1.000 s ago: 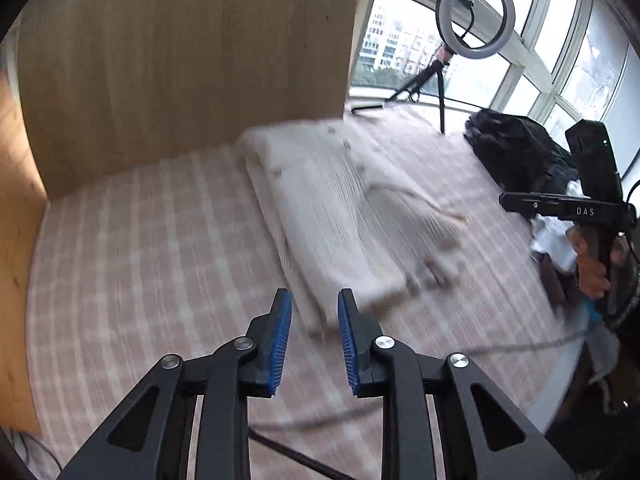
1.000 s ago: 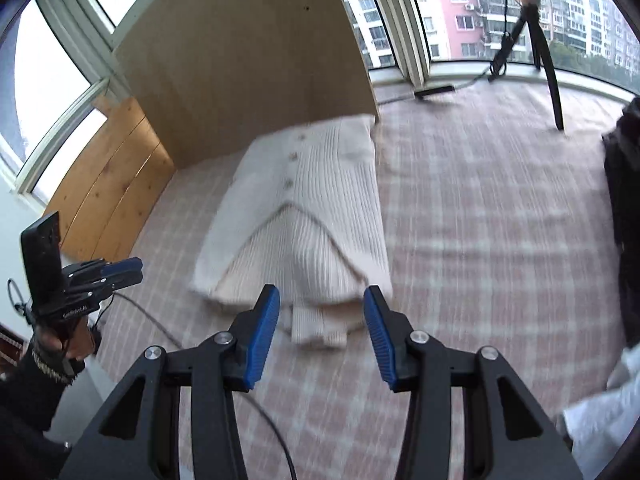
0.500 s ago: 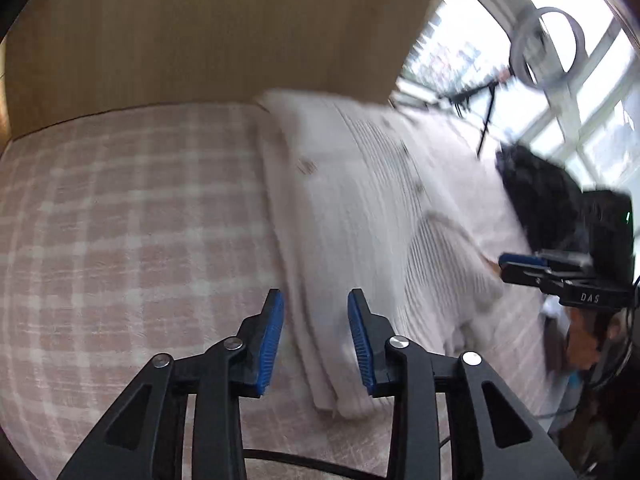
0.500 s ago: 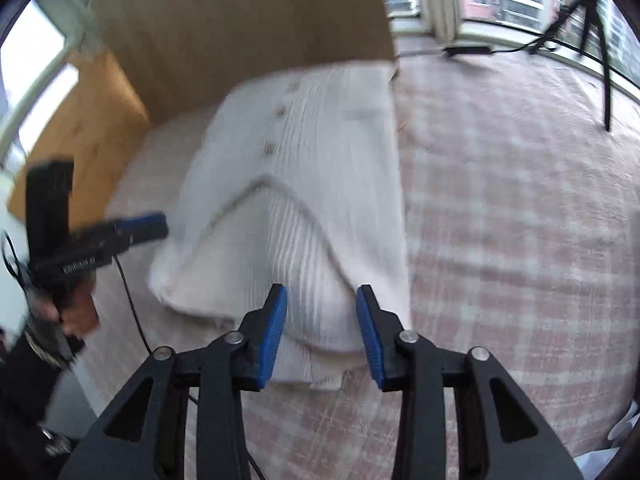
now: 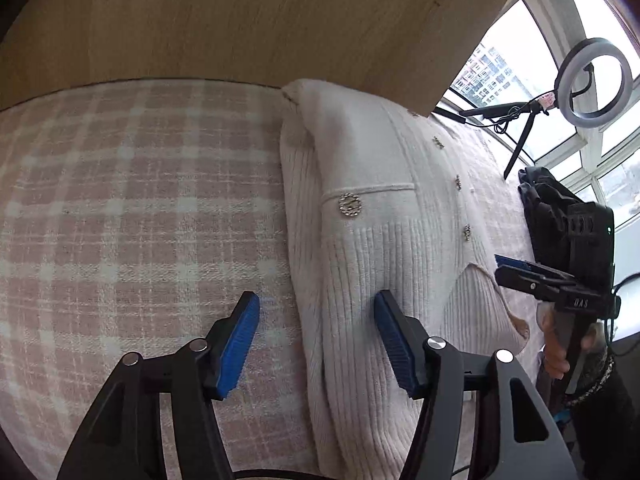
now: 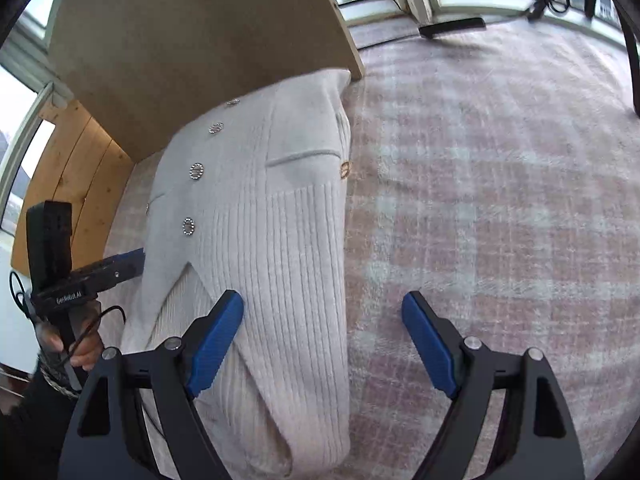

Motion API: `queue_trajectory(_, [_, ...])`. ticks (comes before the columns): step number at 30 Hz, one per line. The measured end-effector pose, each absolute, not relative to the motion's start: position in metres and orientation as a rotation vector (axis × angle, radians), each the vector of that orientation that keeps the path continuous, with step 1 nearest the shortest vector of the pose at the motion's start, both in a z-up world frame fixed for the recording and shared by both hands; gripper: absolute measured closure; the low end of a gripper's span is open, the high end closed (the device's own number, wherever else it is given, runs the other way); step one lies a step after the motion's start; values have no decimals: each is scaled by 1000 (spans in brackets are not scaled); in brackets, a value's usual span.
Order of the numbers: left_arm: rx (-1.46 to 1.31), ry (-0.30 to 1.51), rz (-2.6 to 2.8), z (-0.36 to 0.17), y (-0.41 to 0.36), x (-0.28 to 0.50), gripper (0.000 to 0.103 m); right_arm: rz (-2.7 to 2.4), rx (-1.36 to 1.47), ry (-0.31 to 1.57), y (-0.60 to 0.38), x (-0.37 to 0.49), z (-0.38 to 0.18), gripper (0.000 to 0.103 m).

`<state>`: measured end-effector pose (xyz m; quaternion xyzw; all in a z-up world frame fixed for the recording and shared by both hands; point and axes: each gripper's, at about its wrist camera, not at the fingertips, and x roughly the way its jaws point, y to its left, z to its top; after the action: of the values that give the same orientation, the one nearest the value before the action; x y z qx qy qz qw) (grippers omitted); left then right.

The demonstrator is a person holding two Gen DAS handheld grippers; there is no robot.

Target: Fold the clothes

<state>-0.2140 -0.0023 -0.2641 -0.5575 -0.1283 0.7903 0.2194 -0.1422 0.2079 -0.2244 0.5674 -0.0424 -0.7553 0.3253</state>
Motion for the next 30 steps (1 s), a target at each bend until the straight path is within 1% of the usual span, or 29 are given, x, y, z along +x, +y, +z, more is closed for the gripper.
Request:
queue_trajectory(4, [-1546,-355,2163,-264,2,-215,45,-1914,1475,-139,201,-140,-228,23])
queue_trajectory(5, [-1546,-358,2154,-263,3,-215,45,-1882,1472,-149,198,-139,-229,27])
queue_trajectory(6, [-1543,-351,2151,-263,5,-215,45,-1850,1474,-152,194,-137,-230,34])
queue_trajectory(7, [-1536,-344,2148,-263,6,-215,45,-1843,1470,-150,190,-136,-230,34])
queue_trajectory(9, [-1524,-352,2135,-263,8,-215,45,-1835,1471,-161,186,-134,-231,41])
queue_trajectory(10, [-1524,-355,2131,-263,8,-215,45,-1834,1470,-173,185,-133,-232,42])
queue_trajectory(11, [-1525,-358,2125,-263,8,-215,45,-1826,1477,-182,184,-133,-233,47])
queue_trajectory(12, [-1526,-363,2120,-263,8,-215,45,-1823,1478,-186,184,-134,-234,50])
queue_trajectory(14, [-1544,-399,2092,-263,2,-215,47,-1825,1474,-187,186,-134,-235,52])
queue_trajectory(19, [-1518,-501,2121,-251,-25,-210,47,-1797,1483,-183,189,-139,-233,52])
queue_trajectory(22, [-1459,-392,2146,-240,-16,-206,47,-1804,1479,-174,192,-139,-233,52])
queue_trajectory(27, [-1477,-253,2151,-246,9,-220,47,-1818,1468,-155,196,-137,-232,52])
queue_trajectory(30, [-1474,-205,2148,-249,15,-230,43,-1825,1463,-158,197,-135,-232,52])
